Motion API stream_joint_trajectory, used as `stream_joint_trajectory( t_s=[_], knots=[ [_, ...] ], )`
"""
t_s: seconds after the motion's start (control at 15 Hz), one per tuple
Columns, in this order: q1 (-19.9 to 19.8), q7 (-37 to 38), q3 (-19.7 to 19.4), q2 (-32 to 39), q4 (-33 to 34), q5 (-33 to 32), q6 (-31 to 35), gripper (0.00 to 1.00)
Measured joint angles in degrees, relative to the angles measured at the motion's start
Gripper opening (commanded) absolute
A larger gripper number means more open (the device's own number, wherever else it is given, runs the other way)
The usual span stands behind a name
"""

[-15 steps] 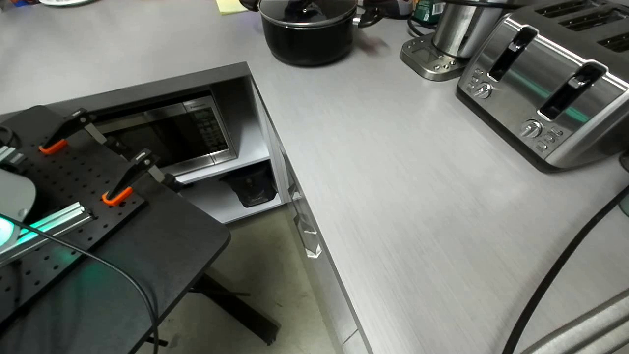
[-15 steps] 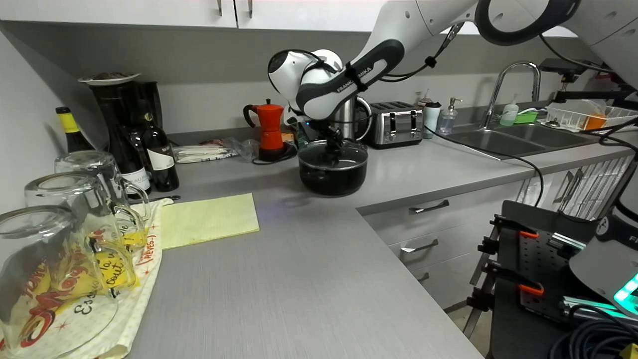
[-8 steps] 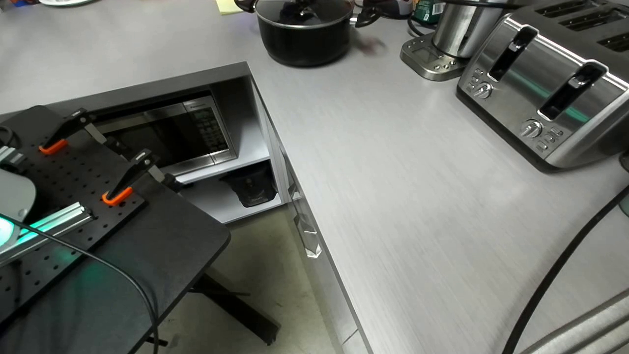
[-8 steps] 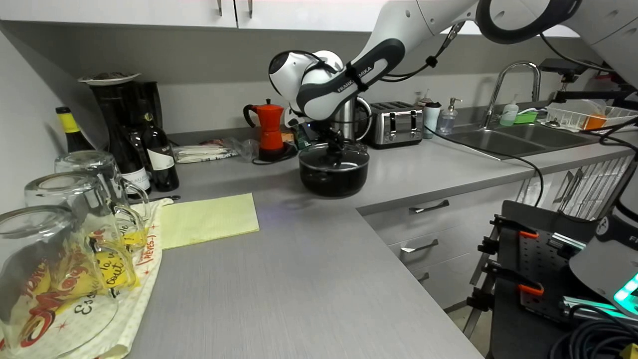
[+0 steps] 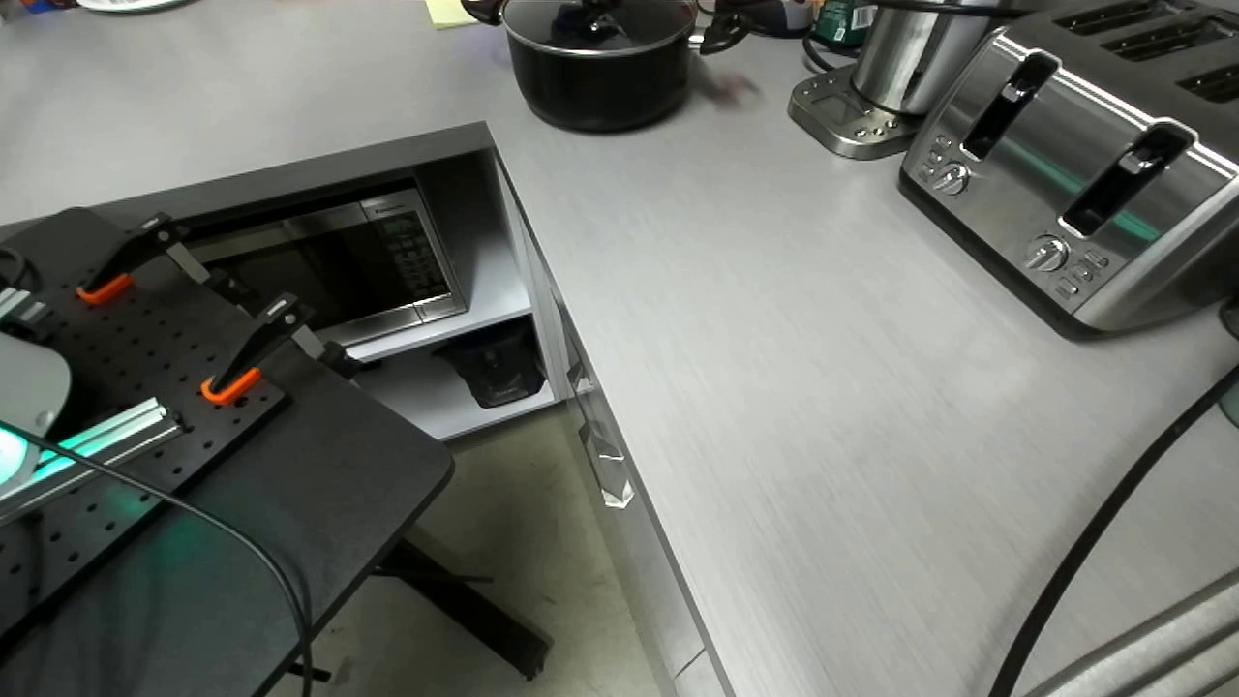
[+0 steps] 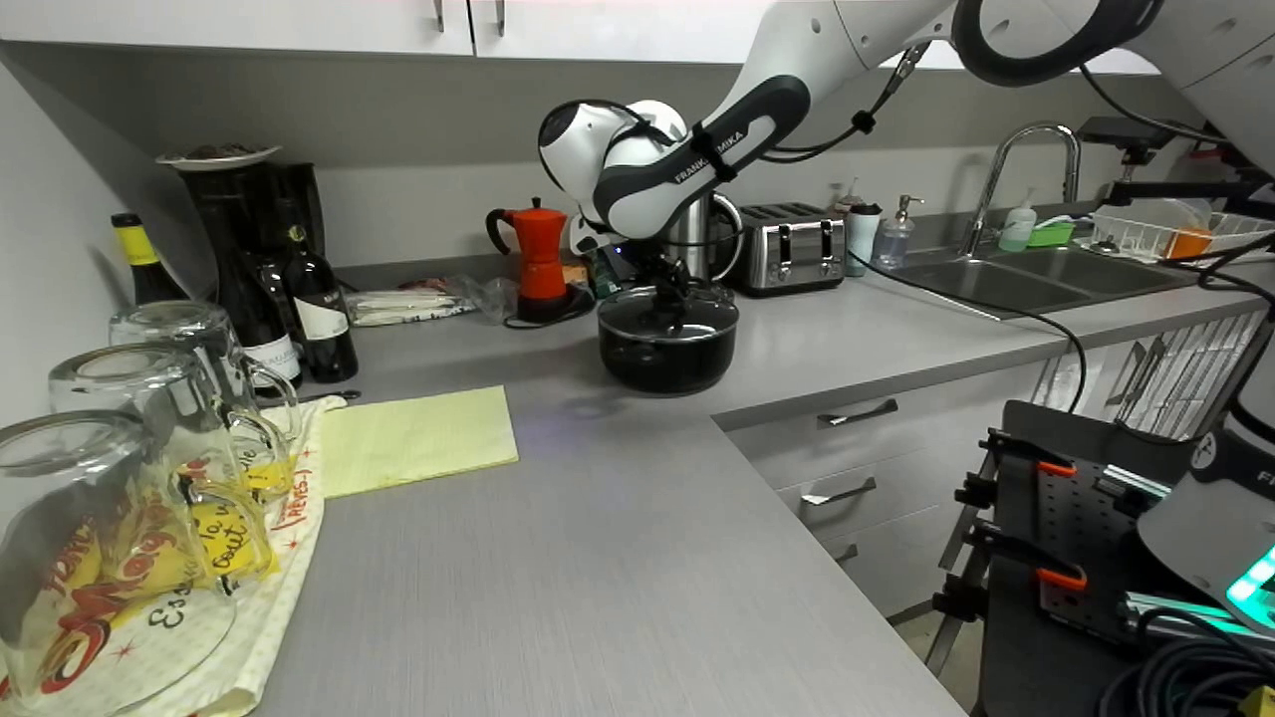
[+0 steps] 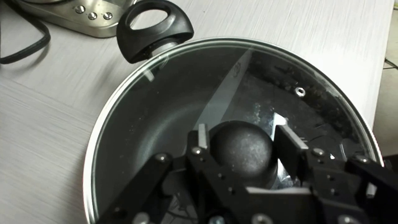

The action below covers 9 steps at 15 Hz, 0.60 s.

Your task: Put the lid on the pot

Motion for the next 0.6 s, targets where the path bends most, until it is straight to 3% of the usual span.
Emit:
stream_joint_trajectory(
  t_s=[0.13,0.6],
  knots=[
    [0.0,-0.25,0.07,-0.64,-1.04,0.0,0.33,1.0],
    [0.27,-0.37,0.92,-8.53,-12.1,-0.78,4.58,1.0]
  ],
)
